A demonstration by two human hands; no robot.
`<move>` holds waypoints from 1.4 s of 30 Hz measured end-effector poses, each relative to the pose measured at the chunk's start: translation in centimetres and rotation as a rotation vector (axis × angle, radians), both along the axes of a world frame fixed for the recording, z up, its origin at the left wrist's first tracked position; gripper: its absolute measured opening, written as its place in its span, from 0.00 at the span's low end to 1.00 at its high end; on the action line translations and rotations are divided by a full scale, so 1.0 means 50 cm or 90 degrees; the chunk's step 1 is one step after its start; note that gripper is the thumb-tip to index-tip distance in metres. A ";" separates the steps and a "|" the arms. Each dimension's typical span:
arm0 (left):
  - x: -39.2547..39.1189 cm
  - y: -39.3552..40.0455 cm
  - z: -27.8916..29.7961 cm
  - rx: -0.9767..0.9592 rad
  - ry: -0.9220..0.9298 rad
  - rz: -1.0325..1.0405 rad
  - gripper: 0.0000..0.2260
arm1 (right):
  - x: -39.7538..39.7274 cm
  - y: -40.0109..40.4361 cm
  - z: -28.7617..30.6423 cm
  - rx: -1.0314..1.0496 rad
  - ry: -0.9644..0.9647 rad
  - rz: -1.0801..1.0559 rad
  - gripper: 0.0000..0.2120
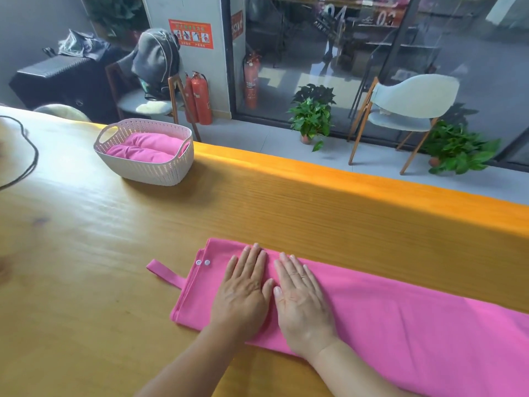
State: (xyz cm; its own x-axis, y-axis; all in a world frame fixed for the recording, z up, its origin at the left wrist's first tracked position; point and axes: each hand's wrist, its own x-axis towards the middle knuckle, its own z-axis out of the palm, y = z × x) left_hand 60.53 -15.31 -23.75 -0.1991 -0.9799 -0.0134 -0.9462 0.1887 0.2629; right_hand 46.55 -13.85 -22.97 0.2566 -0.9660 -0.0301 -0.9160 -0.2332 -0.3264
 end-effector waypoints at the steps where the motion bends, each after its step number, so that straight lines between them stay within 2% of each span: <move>1: 0.009 0.000 -0.009 -0.008 -0.011 0.006 0.30 | 0.007 0.002 -0.004 0.006 0.008 -0.002 0.26; 5: 0.011 -0.001 -0.012 0.000 -0.031 0.028 0.34 | 0.000 0.008 -0.001 0.030 0.034 -0.041 0.27; 8: 0.005 -0.001 -0.009 0.020 -0.051 0.038 0.39 | -0.077 0.011 0.001 0.044 0.050 -0.076 0.37; 12: -0.001 -0.005 0.002 0.038 -0.083 0.048 0.40 | -0.211 0.021 0.003 0.046 0.116 -0.171 0.43; 15: -0.038 -0.001 0.016 0.036 -0.060 0.060 0.39 | -0.223 0.017 0.007 0.041 0.082 -0.179 0.41; 20: -0.226 0.039 0.013 -0.004 0.083 -0.099 0.31 | -0.209 0.035 -0.002 -0.010 0.003 -0.120 0.36; 23: -0.247 0.052 -0.012 -0.005 0.015 -0.071 0.32 | -0.268 0.058 -0.016 0.004 0.035 -0.130 0.38; 28: -0.259 0.054 0.000 0.007 -0.022 -0.055 0.35 | -0.448 0.099 -0.008 0.035 0.100 -0.209 0.43; 30: -0.296 0.062 0.017 0.005 -0.014 -0.059 0.34 | -0.483 0.103 0.002 0.046 0.093 -0.217 0.43; 33: -0.424 0.082 0.028 -0.026 0.077 -0.139 0.30 | -0.480 0.102 0.013 0.020 0.037 -0.180 0.40; 35: -0.496 0.093 0.014 -0.018 0.097 -0.161 0.30 | -0.489 0.111 0.010 0.018 0.023 -0.148 0.39; 38: -0.511 0.095 -0.017 -0.056 0.004 -0.127 0.31 | -0.565 0.129 0.002 0.025 0.043 -0.150 0.40; 42: -0.510 0.095 -0.035 -0.052 -0.042 -0.114 0.31 | -0.706 0.151 0.006 0.038 0.088 -0.182 0.41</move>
State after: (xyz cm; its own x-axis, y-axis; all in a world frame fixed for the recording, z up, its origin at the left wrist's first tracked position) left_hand 35.01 -10.56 -25.48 -0.3719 -0.9271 0.0460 -0.9101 0.3739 0.1789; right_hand 11.24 -6.29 -22.67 -0.0357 -0.9938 -0.1048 -0.9783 0.0562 -0.1997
